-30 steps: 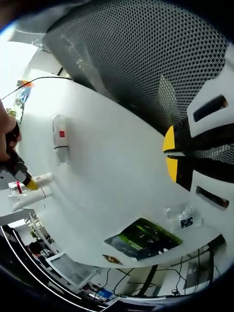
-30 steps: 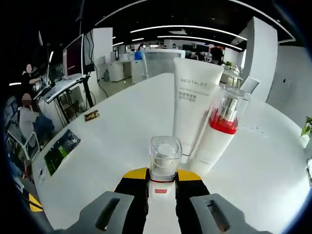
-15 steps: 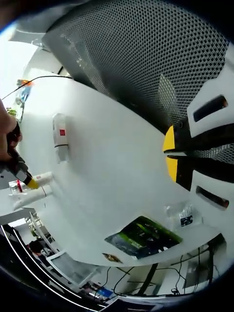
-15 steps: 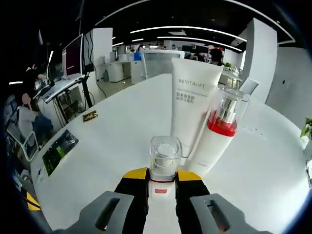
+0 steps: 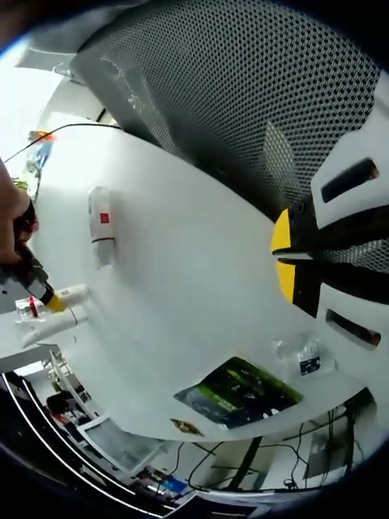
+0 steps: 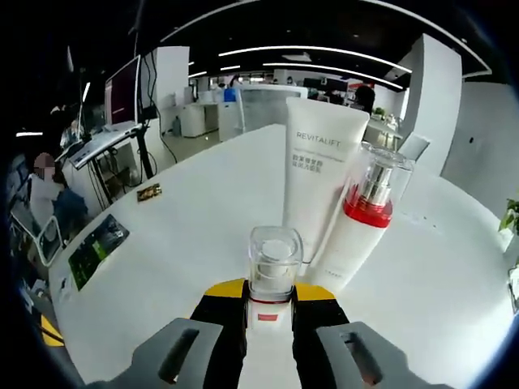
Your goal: Arrange the skincare products in the storage area until every visible bottle or jar stands upright without overlapping.
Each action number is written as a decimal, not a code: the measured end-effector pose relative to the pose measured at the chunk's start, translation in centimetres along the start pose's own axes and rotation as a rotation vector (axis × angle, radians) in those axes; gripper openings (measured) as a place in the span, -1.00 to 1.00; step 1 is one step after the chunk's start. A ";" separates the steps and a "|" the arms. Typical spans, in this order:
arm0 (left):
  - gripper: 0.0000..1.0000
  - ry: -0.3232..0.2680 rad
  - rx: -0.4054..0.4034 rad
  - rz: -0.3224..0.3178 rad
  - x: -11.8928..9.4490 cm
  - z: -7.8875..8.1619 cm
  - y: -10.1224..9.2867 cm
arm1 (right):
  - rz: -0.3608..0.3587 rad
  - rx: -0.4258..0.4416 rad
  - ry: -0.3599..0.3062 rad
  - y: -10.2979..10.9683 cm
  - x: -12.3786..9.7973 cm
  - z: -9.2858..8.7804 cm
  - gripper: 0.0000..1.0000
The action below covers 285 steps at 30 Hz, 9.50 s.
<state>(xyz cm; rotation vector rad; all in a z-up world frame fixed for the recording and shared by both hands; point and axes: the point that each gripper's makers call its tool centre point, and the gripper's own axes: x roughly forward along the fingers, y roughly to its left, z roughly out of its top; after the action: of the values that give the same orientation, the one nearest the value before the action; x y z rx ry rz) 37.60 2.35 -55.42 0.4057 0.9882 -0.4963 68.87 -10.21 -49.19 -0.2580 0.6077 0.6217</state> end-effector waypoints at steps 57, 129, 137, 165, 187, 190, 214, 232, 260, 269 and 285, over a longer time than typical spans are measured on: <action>-1.00 0.009 0.010 -0.006 0.0 -0.1 -0.1 | 0.009 -0.002 -0.019 -0.4 0.4 -0.1 -0.69; -1.00 0.035 0.020 -0.009 0.1 -0.5 -0.1 | -0.146 0.143 0.041 -1.1 4.1 2.0 -0.68; -1.00 0.029 0.023 -0.006 0.1 -0.4 -0.1 | -0.211 0.183 0.044 -1.5 3.3 1.4 -0.68; -1.00 0.020 0.024 0.002 0.0 -0.3 0.1 | -0.120 0.184 0.071 0.0 2.7 -0.1 0.03; -1.00 0.011 0.055 0.000 -0.1 0.0 -0.1 | 0.228 -0.023 0.136 4.8 -8.1 -10.4 0.53; -1.00 0.012 0.056 0.000 -0.1 -0.1 -0.2 | 0.232 -0.045 0.145 5.1 -8.5 -11.0 0.48; -1.00 0.008 0.095 -0.027 -0.1 0.0 -0.8 | 0.269 -0.241 0.243 7.7 -9.5 -15.8 -0.20; -1.00 0.023 0.112 -0.071 0.0 -0.2 -1.7 | 0.307 -0.281 0.271 7.1 -9.7 -16.4 -0.66; -0.04 -0.747 -0.866 -0.477 -5.3 14.7 0.2 | 0.545 0.409 -0.044 11.1 -14.8 -9.4 -0.70; 0.46 -0.755 -1.138 -0.602 -3.9 14.5 -0.2 | 0.690 0.592 -0.094 14.1 -15.9 -7.9 -0.69; -0.10 -0.836 -1.226 -0.848 -5.8 15.8 -0.7 | 1.033 0.603 -0.016 20.6 -19.3 -7.0 -0.69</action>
<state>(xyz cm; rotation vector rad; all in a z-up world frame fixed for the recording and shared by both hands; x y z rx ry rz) 45.39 -5.44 -42.71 -1.2863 0.4339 -0.6227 40.59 -5.73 -44.12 0.6795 0.8727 1.3780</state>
